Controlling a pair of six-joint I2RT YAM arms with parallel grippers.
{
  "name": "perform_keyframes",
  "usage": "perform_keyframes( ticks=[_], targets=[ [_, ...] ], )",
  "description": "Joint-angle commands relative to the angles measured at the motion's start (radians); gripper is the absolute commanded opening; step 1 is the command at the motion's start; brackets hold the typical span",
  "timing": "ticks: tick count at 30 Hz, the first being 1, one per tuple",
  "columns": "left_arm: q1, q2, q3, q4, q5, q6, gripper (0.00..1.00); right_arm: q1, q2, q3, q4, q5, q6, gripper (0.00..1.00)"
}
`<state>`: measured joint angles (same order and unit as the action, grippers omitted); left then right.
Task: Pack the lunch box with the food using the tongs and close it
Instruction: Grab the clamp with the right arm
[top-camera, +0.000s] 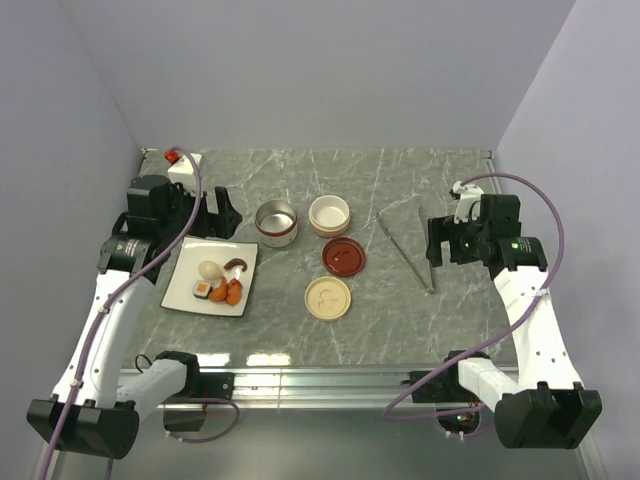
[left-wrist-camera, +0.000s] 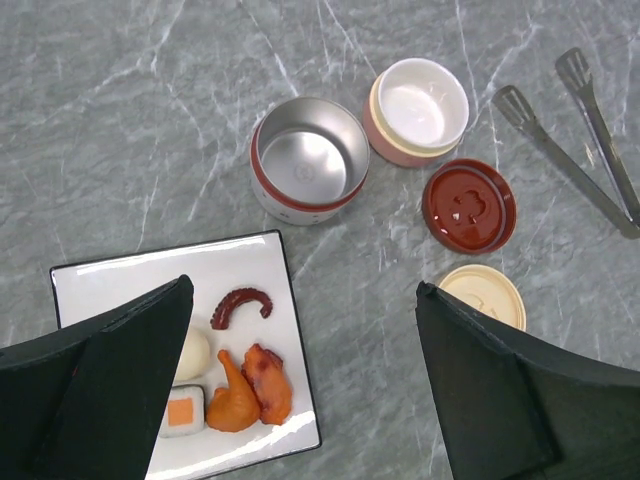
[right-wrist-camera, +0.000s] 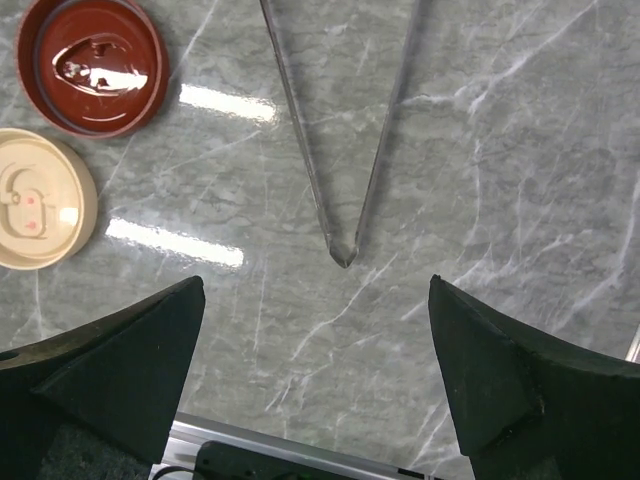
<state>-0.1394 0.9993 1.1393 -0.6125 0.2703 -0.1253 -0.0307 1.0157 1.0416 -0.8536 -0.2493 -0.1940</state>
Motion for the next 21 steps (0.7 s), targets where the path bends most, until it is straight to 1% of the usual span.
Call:
perform_keyframes(
  ticks=[1,4,8,12,21],
  targets=[
    [-0.003,-0.027,0.031,0.042,0.024,-0.011,0.99,-0.002,0.027,0.024,0.001,0.050,-0.012,1.00],
    [-0.003,-0.030,0.050,0.039,0.063,-0.003,0.99,0.000,0.078,0.038,-0.012,0.111,0.001,1.00],
    [-0.003,-0.019,0.068,0.036,0.073,-0.014,0.99,0.011,0.147,0.052,-0.013,0.162,0.016,1.00],
    [-0.003,-0.008,0.073,0.017,0.087,0.010,0.99,0.026,0.236,0.064,0.001,0.232,0.036,0.99],
    [-0.003,-0.017,0.062,0.026,0.096,0.006,0.99,0.098,0.443,0.078,0.041,0.240,0.056,0.99]
  ],
)
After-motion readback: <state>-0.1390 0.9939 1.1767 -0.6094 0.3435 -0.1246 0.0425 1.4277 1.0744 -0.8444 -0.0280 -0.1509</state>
